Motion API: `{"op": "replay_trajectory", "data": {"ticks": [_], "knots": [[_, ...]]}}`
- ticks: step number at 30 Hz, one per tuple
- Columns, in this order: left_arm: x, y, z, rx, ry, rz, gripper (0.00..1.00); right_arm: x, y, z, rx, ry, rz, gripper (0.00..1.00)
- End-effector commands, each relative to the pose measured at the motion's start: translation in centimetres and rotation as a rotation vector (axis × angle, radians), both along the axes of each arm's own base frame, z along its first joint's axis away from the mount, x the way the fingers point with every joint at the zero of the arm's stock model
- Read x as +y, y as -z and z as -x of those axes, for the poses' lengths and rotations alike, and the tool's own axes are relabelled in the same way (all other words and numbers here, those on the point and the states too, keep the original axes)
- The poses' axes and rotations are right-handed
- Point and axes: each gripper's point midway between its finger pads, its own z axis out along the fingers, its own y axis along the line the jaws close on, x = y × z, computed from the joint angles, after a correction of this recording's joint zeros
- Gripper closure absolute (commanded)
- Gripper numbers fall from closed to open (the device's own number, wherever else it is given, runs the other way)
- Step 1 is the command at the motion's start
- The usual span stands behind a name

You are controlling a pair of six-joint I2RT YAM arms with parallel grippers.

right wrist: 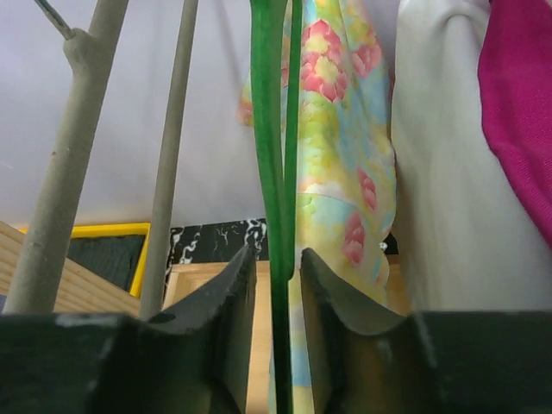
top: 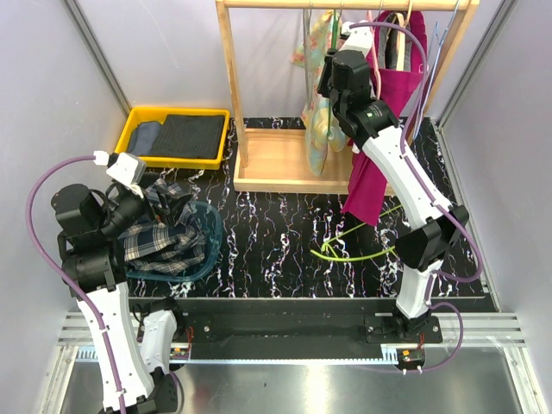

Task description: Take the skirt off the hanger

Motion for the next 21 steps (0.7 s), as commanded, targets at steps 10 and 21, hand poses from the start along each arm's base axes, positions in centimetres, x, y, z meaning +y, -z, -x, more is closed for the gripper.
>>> {"op": "replay_trajectory", "data": {"ticks": [10,21], "knots": [[0.4,-0.7,-0.3,-0.046,-0.021,-0.037,0.01,-1.8,-6.0,0.5,-0.177,0.022,0.064,1.00],[0.3,-0.3,-0.1,-0.036,-0.018,-0.028,0.01,-4.3,-15.3,3.3,-0.382,0.070,0.098,1.00]]}}
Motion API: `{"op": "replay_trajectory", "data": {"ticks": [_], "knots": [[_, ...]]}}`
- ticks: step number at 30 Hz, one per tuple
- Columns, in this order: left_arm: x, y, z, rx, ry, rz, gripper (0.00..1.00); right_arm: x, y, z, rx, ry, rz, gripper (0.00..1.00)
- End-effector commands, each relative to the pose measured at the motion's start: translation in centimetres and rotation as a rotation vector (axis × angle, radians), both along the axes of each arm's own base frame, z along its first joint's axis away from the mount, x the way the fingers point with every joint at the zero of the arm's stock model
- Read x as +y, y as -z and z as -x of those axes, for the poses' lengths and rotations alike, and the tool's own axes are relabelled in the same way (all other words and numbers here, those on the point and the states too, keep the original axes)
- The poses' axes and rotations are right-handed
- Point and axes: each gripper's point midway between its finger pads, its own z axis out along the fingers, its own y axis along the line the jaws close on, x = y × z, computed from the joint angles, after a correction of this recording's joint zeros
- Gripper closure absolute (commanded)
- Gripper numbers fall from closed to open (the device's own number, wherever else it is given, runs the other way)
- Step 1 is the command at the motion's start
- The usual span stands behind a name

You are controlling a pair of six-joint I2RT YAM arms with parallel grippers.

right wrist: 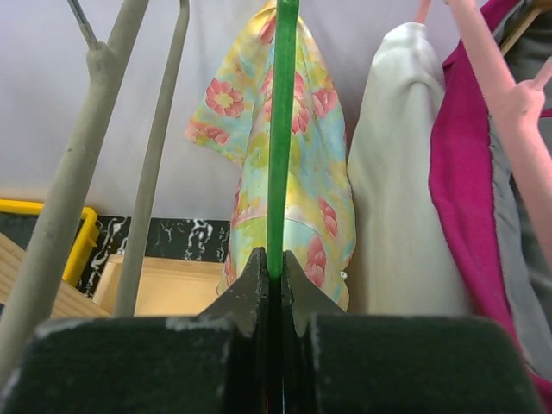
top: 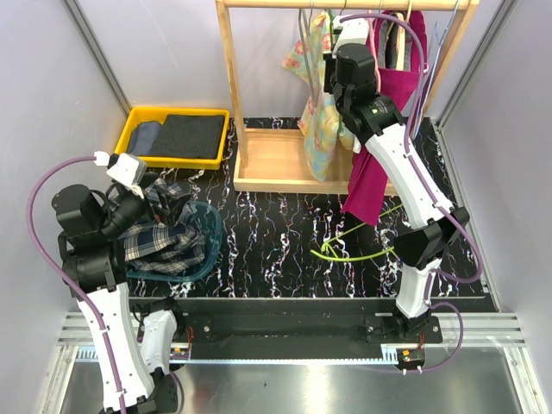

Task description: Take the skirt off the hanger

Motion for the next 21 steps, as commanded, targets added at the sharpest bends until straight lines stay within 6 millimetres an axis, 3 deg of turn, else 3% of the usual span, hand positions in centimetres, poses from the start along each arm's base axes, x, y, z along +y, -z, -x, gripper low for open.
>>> {"op": "replay_trajectory", "data": {"ticks": [1,8,12,14,15,16,18,21], "knots": [[0.0,-0.5,0.0,-0.034,-0.003,-0.014,0.01,-3.1,-13.5,3.3,-0.365,0.046,-0.114,1.00],[0.1,-0.6,0.0,-0.037,-0.006,-0.018,0.02,-5.4,-18.0,5.4,-0.491,0.090,-0.091,1.00],[0.1,-0.7,0.1,-0.043,-0.011,-0.023,0.02,-7.3,-19.3,5.6,-0.529,0.128,-0.122,1.00],[0.1,-0.5,0.1,-0.036,-0.009,-0.023,0.02,-7.4,-19.0,5.1,-0.533,0.132,-0.116,1.00],[0.1,-0.4,0.1,-0.036,-0.008,-0.025,0.02,-7.8,-20.4,6.0,-0.591,0.132,-0.137,1.00],[0.2,-0.4,0.0,-0.033,-0.010,-0.025,0.02,-7.1,-19.4,5.3,-0.593,0.113,-0.128,1.00],[0.1,-0.4,0.1,-0.036,-0.010,-0.029,0.02,-7.4,-20.9,6.8,-0.667,0.096,-0.176,1.00],[0.1,-0.3,0.3,-0.037,-0.009,-0.035,0.02,-7.1,-19.6,6.7,-0.605,0.077,-0.197,1.00]]}}
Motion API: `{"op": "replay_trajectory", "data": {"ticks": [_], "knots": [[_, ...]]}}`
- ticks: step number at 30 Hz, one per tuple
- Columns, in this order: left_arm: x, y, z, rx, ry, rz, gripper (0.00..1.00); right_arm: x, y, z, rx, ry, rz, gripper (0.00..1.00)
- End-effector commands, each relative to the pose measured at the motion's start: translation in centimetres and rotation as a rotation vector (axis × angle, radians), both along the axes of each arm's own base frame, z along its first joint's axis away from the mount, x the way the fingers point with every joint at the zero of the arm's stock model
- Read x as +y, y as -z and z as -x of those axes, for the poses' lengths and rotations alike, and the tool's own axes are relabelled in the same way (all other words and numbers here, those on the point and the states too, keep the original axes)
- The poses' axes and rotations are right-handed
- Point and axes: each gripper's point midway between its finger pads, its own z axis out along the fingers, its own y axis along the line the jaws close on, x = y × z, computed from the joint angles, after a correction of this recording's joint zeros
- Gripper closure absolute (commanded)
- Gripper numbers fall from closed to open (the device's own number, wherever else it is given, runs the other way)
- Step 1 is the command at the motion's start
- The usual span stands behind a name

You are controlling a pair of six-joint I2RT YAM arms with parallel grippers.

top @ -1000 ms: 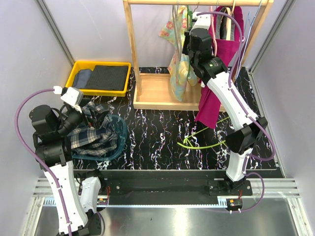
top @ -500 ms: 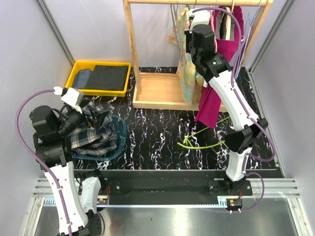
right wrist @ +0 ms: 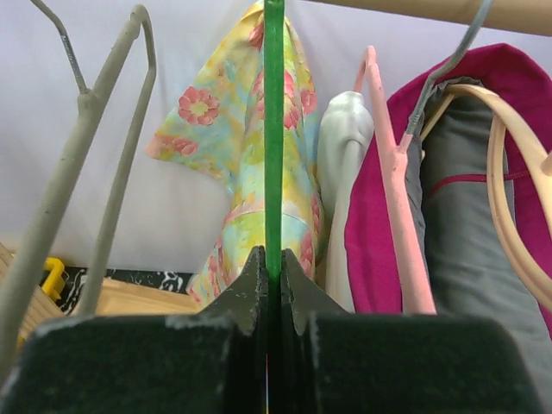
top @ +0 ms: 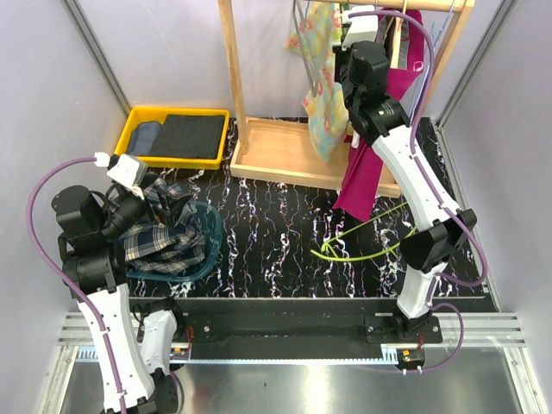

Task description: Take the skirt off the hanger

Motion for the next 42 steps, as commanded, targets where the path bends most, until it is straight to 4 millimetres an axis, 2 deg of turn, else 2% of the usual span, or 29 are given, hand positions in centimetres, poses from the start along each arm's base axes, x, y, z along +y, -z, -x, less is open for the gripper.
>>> {"op": "replay_trajectory", "data": {"ticks": [1,3,5,6,7,8,9,10,11,12,13,14,15,16,17,18,19,20,22,26,29,30,33,35,38,41,42], "knots": [[0.2,-0.2,0.2,-0.030,-0.010,-0.029,0.02,-4.4,-14.9,7.3,-0.424,0.010,-0.264,1.00],[0.1,-0.2,0.2,-0.029,-0.005,-0.029,0.02,-4.7,-14.2,8.6,-0.386,-0.014,-0.301,1.00],[-0.2,-0.4,0.4,-0.030,0.005,-0.021,0.02,-3.3,-10.1,8.5,-0.269,-0.073,-0.321,1.00],[-0.3,-0.6,0.5,-0.032,0.011,-0.017,0.02,-3.5,-10.7,10.7,-0.270,-0.112,-0.346,1.00],[-0.7,-0.9,0.8,-0.037,0.034,-0.011,0.02,-3.0,-7.6,10.5,-0.196,-0.125,-0.345,1.00],[-0.9,-1.0,0.9,-0.034,0.048,0.001,0.01,-3.3,-7.6,12.7,-0.173,-0.156,-0.393,1.00],[-1.2,-1.2,1.1,-0.033,0.065,0.011,0.01,-2.3,-6.4,13.4,-0.128,-0.220,-0.396,1.00],[-1.8,-1.8,1.4,-0.044,0.100,0.020,0.01,-1.5,-4.0,13.9,-0.057,-0.261,-0.393,1.00],[-2.2,-2.1,1.7,-0.034,0.116,0.047,0.01,-1.3,-3.0,15.9,0.002,-0.307,-0.406,1.00],[-2.4,-2.4,1.7,-0.030,0.132,0.064,0.01,0.2,-1.2,17.2,0.078,-0.396,-0.405,1.00],[-3.0,-3.3,2.0,-0.048,0.166,0.075,0.01,0.8,-0.2,18.4,0.123,-0.445,-0.412,1.00],[-3.4,-3.7,2.3,-0.028,0.180,0.114,0.01,0.8,0.0,20.9,0.156,-0.494,-0.444,1.00],[-3.6,-4.0,2.4,-0.025,0.199,0.130,0.01,1.8,2.3,22.2,0.233,-0.559,-0.452,1.00],[-4.1,-4.7,2.7,-0.031,0.231,0.151,0.01,2.0,3.0,23.4,0.272,-0.585,-0.479,1.00],[-4.5,-5.1,2.9,-0.006,0.243,0.193,0.01,1.5,3.4,25.5,0.297,-0.608,-0.497,1.00],[-4.8,-5.4,3.0,-0.005,0.256,0.207,0.01,2.0,5.1,26.7,0.353,-0.646,-0.503,1.00],[-5.1,-6.1,3.3,-0.014,0.273,0.222,0.01,2.0,5.6,27.8,0.377,-0.665,-0.515,1.00],[-5.3,-6.4,3.4,-0.019,0.278,0.227,0.01,1.4,5.4,29.8,0.374,-0.683,-0.523,1.00],[-5.6,-7.1,3.6,-0.040,0.288,0.232,0.01,1.3,6.1,31.6,0.403,-0.720,-0.530,1.00],[-6.1,-6.8,3.3,-0.011,0.306,0.275,0.01,1.1,4.2,36.0,0.367,-0.842,-0.537,1.00],[-6.2,-4.7,1.9,0.039,0.301,0.311,0.01,1.6,1.8,38.0,0.335,-0.945,-0.547,1.00],[-6.1,-3.0,1.1,0.075,0.289,0.323,0.01,1.8,0.8,39.1,0.325,-1.000,-0.546,1.00],[-5.9,-0.7,-0.9,0.106,0.248,0.324,0.01,2.4,-1.5,40.9,0.296,-1.103,-0.561,1.00],[-6.4,-0.4,-1.5,0.108,0.268,0.320,0.01,2.6,-2.4,41.5,0.285,-1.140,-0.568,1.00],[-6.7,-1.2,-2.5,0.077,0.262,0.322,0.01,2.6,-3.1,42.2,0.279,-1.175,-0.571,1.00],[-6.6,-3.2,-3.5,0.019,0.245,0.327,0.01,2.7,-3.0,42.4,0.279,-1.184,-0.579,1.00],[-6.8,-4.5,-3.4,-0.008,0.259,0.333,0.01,2.7,-3.0,42.4,0.280,-1.184,-0.580,1.00]]}}
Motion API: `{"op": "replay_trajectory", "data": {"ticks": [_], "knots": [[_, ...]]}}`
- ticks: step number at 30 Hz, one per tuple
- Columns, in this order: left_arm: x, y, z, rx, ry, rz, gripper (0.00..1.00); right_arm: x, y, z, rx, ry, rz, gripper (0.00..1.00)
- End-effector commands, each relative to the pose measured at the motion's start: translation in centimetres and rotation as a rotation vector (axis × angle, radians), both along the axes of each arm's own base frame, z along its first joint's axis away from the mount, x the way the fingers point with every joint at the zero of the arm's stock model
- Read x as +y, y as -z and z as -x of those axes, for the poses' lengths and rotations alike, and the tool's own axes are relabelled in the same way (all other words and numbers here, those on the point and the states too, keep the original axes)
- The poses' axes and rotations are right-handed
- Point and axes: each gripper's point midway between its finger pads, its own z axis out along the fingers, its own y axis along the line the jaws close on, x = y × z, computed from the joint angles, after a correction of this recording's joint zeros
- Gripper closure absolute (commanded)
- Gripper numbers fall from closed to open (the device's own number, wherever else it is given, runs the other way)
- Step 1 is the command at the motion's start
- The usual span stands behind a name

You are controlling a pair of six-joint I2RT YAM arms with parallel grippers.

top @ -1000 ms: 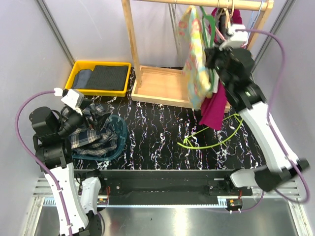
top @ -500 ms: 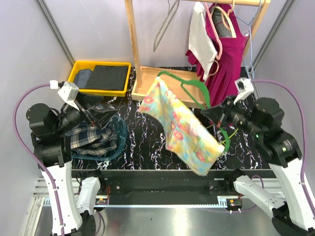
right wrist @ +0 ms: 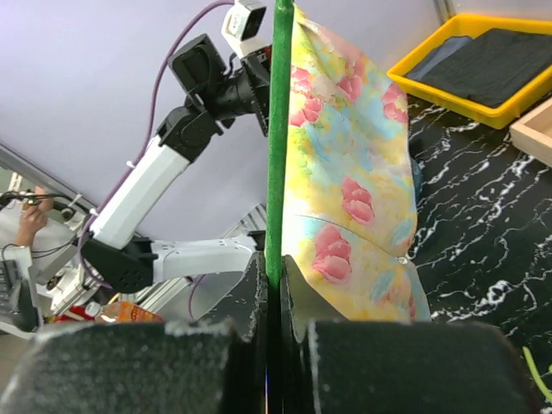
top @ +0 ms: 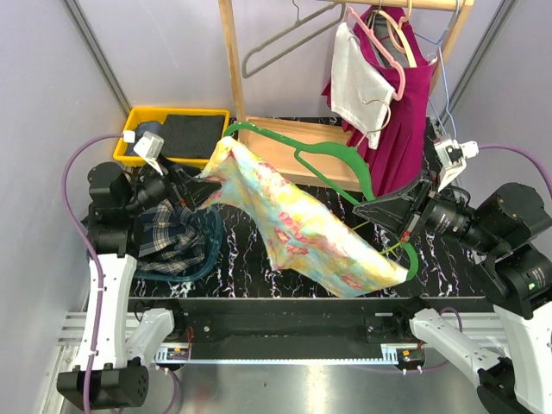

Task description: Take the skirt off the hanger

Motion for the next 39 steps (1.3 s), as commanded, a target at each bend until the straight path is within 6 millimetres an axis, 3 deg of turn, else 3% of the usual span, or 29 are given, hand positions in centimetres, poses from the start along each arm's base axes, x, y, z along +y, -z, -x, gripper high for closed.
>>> {"op": "replay_trajectory", "data": {"ticks": [1,4,6,7,8,9,15,17,18,19,21,22,23,24,27,29,32,36,39], "knots": [[-0.2,-6.6,-0.4,-0.193,-0.023,0.047,0.01,0.2,-3.1,1.6,-0.094,-0.066,-0.074,1.00],[-2.0,-7.5,1.4,-0.142,0.119,0.117,0.01,0.2,-3.2,1.5,-0.100,-0.061,-0.082,1.00],[-3.0,-7.2,2.5,-0.102,0.211,0.130,0.10,0.2,-3.3,1.3,-0.103,-0.054,-0.088,1.00],[-3.5,-7.4,3.2,-0.094,0.248,0.144,0.18,0.2,-3.6,1.3,-0.114,-0.055,-0.097,1.00],[-3.8,-7.3,3.6,-0.077,0.278,0.153,0.40,0.3,-3.4,1.0,-0.110,-0.049,-0.099,1.00],[-4.1,-7.1,4.4,-0.075,0.326,0.154,0.56,0.3,-3.4,0.9,-0.108,-0.045,-0.103,1.00],[-6.1,-5.9,7.4,0.064,0.522,0.178,1.00,0.5,-4.0,-0.5,-0.145,-0.007,-0.135,1.00],[-6.0,-7.1,7.7,0.024,0.539,0.152,1.00,0.2,-3.1,-1.7,-0.131,0.052,-0.120,1.00],[-5.8,-6.8,8.0,0.093,0.531,0.148,1.00,-0.1,-1.8,-2.4,-0.120,0.087,-0.079,1.00],[-5.6,-7.1,7.4,0.006,0.521,0.090,1.00,-0.6,-1.1,-2.6,-0.125,0.124,-0.060,1.00],[-4.4,-10.2,7.8,-0.073,0.454,0.039,1.00,-2.1,2.2,-5.1,-0.101,0.269,0.026,1.00],[-3.8,-11.4,7.6,-0.130,0.423,0.017,1.00,-3.2,3.7,-5.0,-0.084,0.327,0.066,1.00],[-3.2,-14.3,8.2,-0.247,0.394,-0.011,1.00,-4.6,5.7,-6.4,-0.061,0.430,0.107,1.00],[-1.9,-15.8,7.7,-0.264,0.317,-0.007,1.00,-5.6,6.9,-6.7,-0.045,0.490,0.136,1.00],[0.1,-20.9,8.7,-0.444,0.180,-0.059,1.00,-9.1,7.6,-6.2,-0.065,0.655,0.131,1.00],[0.9,-22.9,8.9,-0.520,0.121,-0.115,1.00,-10.9,7.1,-5.2,-0.085,0.725,0.114,1.00],[3.6,-23.4,6.9,-0.489,0.002,-0.157,1.00,-13.2,6.2,-3.9,-0.113,0.807,0.108,1.00],[10.1,-22.6,3.1,-0.404,-0.238,-0.139,1.00,-15.8,5.2,-1.5,-0.116,0.885,0.072,1.00],[12.7,-22.0,2.1,-0.412,-0.311,-0.162,1.00,-16.6,7.1,0.3,-0.052,0.886,0.104,1.00]]}}
